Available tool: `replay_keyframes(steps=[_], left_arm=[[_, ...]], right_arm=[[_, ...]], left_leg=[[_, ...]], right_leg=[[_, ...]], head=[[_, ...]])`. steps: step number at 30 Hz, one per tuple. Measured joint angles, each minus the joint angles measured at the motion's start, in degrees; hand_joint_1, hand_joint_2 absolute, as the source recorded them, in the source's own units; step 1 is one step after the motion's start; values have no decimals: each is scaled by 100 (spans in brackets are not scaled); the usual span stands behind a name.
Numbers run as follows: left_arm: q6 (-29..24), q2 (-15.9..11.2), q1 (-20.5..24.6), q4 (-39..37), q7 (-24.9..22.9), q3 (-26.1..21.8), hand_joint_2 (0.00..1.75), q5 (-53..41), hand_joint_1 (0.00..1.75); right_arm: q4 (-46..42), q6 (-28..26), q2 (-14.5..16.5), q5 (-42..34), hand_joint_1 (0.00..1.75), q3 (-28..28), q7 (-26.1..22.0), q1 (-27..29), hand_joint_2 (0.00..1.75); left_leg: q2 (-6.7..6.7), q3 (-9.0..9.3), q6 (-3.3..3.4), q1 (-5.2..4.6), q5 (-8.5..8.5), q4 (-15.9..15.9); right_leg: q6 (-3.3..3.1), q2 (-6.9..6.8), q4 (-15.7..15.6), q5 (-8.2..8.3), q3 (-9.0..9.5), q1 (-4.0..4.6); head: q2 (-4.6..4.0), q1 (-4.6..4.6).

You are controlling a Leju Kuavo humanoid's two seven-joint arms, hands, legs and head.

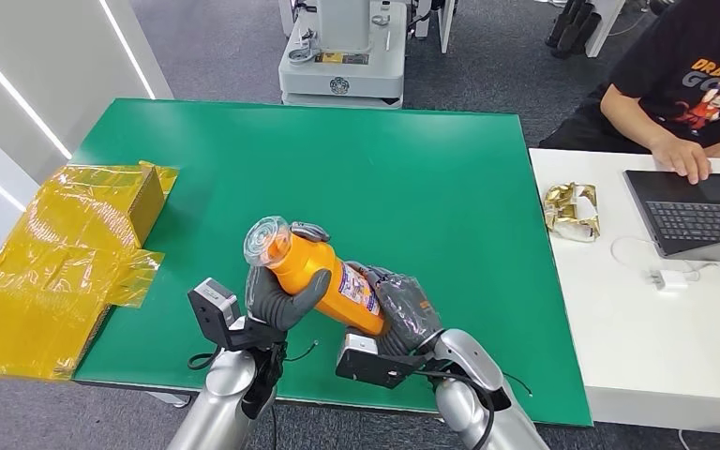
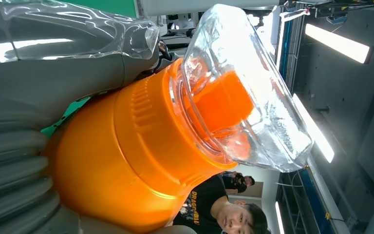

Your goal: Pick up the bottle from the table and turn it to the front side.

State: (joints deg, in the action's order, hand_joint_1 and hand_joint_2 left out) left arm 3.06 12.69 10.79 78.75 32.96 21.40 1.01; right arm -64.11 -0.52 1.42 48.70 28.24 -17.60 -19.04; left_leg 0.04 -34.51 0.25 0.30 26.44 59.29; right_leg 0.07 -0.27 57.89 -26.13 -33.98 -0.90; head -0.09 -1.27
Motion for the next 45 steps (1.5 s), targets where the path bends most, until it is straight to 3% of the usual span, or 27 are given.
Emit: replay_keyframes(steps=[45], left_arm=[[0, 1, 0, 0, 0, 0, 175, -7, 106]], right_arm=[[0, 0, 0, 0, 175, 0, -1, 0, 175]], left_leg=[[0, 0, 0, 0, 0, 0]], right_leg=[[0, 0, 0, 0, 0, 0]], head=[[0, 0]])
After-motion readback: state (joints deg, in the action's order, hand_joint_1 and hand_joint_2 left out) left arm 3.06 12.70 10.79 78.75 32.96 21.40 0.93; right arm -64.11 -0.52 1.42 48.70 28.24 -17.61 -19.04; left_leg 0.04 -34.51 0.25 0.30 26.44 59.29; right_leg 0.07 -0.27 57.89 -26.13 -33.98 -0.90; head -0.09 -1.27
